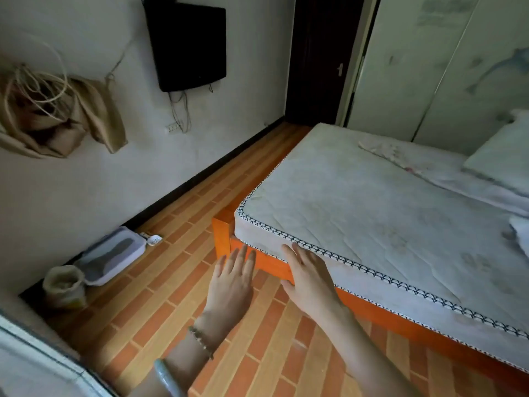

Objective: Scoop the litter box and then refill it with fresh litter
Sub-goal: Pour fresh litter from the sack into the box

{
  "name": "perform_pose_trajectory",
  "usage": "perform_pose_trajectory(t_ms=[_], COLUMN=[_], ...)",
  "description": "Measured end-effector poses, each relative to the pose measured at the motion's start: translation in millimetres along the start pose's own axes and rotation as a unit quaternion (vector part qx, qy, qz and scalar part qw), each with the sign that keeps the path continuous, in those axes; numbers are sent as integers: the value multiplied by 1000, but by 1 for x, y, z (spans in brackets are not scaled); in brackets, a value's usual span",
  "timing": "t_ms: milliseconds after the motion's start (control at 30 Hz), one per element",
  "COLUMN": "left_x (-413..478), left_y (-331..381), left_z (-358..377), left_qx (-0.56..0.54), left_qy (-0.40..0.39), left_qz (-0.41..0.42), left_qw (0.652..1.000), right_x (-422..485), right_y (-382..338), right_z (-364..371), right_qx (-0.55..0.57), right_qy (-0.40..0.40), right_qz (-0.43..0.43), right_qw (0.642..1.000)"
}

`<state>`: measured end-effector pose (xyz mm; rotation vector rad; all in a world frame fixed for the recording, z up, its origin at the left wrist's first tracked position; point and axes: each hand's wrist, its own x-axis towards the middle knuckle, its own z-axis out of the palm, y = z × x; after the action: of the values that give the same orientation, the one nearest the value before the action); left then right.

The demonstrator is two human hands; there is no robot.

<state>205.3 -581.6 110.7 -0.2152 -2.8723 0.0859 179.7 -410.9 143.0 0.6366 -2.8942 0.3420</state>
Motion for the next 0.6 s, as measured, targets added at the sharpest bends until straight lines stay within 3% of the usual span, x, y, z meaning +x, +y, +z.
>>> perform_pose_trajectory(t_ms=[333, 600], left_x=[88, 171], left_y=[-70, -135], left_z=[30, 57], left_qx=[54, 96], left_qy=[12, 11], left_qz=[-130, -271], left_qw=[990, 958], right_x=[154, 303], right_y=[9, 6], right_z=[35, 57], right_qx=[30, 45], right_qy=[-30, -81], right_qz=[-105, -244], right_qw=[994, 965])
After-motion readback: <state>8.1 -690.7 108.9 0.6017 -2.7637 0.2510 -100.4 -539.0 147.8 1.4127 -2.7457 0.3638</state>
